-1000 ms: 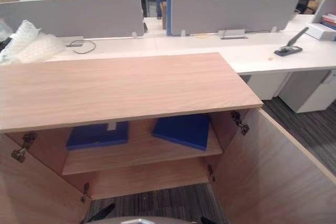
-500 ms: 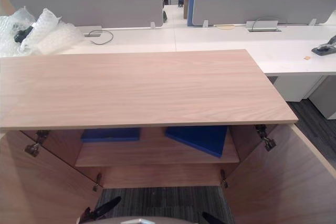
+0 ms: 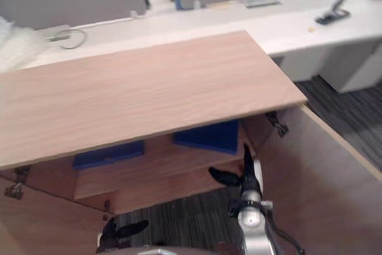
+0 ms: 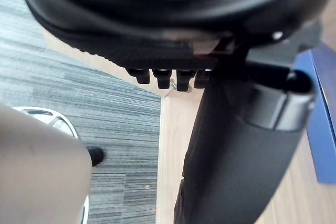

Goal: Walk over to the cabinet, pick up the folder, carry it to the office cabinet, place the folder inside the office cabinet, then close the office cabinet door

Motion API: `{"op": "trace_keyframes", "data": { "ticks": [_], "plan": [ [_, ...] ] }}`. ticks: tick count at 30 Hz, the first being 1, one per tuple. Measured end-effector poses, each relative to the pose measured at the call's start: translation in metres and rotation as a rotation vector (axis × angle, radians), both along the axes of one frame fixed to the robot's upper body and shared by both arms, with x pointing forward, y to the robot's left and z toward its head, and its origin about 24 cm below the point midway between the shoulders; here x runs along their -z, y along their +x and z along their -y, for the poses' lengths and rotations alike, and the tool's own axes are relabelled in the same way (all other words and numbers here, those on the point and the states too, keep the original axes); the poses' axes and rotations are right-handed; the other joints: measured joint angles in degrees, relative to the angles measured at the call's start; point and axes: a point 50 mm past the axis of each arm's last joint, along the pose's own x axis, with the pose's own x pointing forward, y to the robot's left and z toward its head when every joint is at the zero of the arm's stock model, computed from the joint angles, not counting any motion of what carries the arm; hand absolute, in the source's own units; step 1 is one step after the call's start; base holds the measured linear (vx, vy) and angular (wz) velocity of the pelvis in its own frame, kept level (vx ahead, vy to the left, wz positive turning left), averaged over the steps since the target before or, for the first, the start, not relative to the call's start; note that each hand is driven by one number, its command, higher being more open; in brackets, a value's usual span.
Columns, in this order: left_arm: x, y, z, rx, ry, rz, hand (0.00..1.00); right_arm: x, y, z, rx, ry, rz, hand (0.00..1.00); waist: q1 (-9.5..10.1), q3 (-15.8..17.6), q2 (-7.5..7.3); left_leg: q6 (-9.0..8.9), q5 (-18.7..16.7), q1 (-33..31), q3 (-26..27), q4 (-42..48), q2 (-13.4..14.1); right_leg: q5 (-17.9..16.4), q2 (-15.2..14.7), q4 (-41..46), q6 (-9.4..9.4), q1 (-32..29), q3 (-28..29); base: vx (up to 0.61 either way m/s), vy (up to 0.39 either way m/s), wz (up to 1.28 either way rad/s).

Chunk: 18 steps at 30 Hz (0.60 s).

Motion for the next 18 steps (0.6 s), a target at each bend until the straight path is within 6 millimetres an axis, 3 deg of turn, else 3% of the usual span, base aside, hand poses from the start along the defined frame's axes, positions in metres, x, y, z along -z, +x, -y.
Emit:
{"op": "trace_keyframes", "data": {
  "ticks": [2, 3, 5, 8, 11, 18],
  "plan": [
    [-0.002, 0.006, -0.002, 0.04, 0.017, 0.012, 1.0, -0.01, 0.007, 0.006, -0.04, -0.099, 0.038, 1.0, -1.08, 2.07, -0.16, 0.29, -2.2, -1.24, 0.18, 4.73, 0.78, -0.85, -2.5, 2.22, -0.48, -0.43, -4.41, -0.1, 0.018, -0.12],
    [-0.003, 0.01, 0.0, 0.057, 0.023, 0.024, 1.0, -0.013, 0.008, 0.014, -0.067, -0.182, 0.037, 1.0, -1.12, 2.99, 0.78, 1.19, -5.31, -3.83, -1.09, 11.92, 2.8, -0.75, -2.08, 3.73, 0.77, -0.48, -5.25, -0.08, 0.028, 0.08],
    [-0.005, 0.019, 0.002, 0.062, 0.021, 0.045, 1.0, -0.021, 0.016, 0.019, -0.113, -0.258, 0.065, 1.0, -0.93, 4.74, 2.06, 2.32, -8.15, -7.14, -4.14, 18.75, 4.83, -1.1, -2.1, 8.02, 0.98, -2.81, -6.93, -0.08, 0.006, -0.1],
    [-0.013, 0.04, -0.002, 0.098, 0.054, 0.094, 1.0, -0.041, 0.034, 0.02, -0.194, -0.359, 0.136, 1.0, -2.08, 8.87, 0.88, 3.61, -10.4, -12.14, -6.0, 25.5, 3.56, -4.77, -6.48, 18.71, 1.52, -8.91, -7.61, -0.14, 0.022, 0.14],
    [-0.022, 0.06, -0.006, 0.132, 0.086, 0.156, 1.0, -0.065, 0.052, 0.025, -0.33, -0.51, 0.181, 1.0, -2.63, 11.98, 0.05, 2.69, -14.44, -17.64, -7.68, 33.09, 1.95, -9.5, -11.07, 28.87, 2.12, -15.14, -6.95, -0.2, 0.011, 0.43],
    [-0.037, 0.086, -0.016, 0.188, 0.14, 0.231, 1.0, -0.112, 0.08, 0.025, -0.507, -0.782, 0.298, 1.0, -2.76, 15.29, 0.66, 3.98, -16.15, -26.94, -8.45, 41.68, 0.96, -12.54, -14.87, 39.49, 1.85, -25.2, -4.61, -0.1, -0.04, 0.16]
  ]
}}
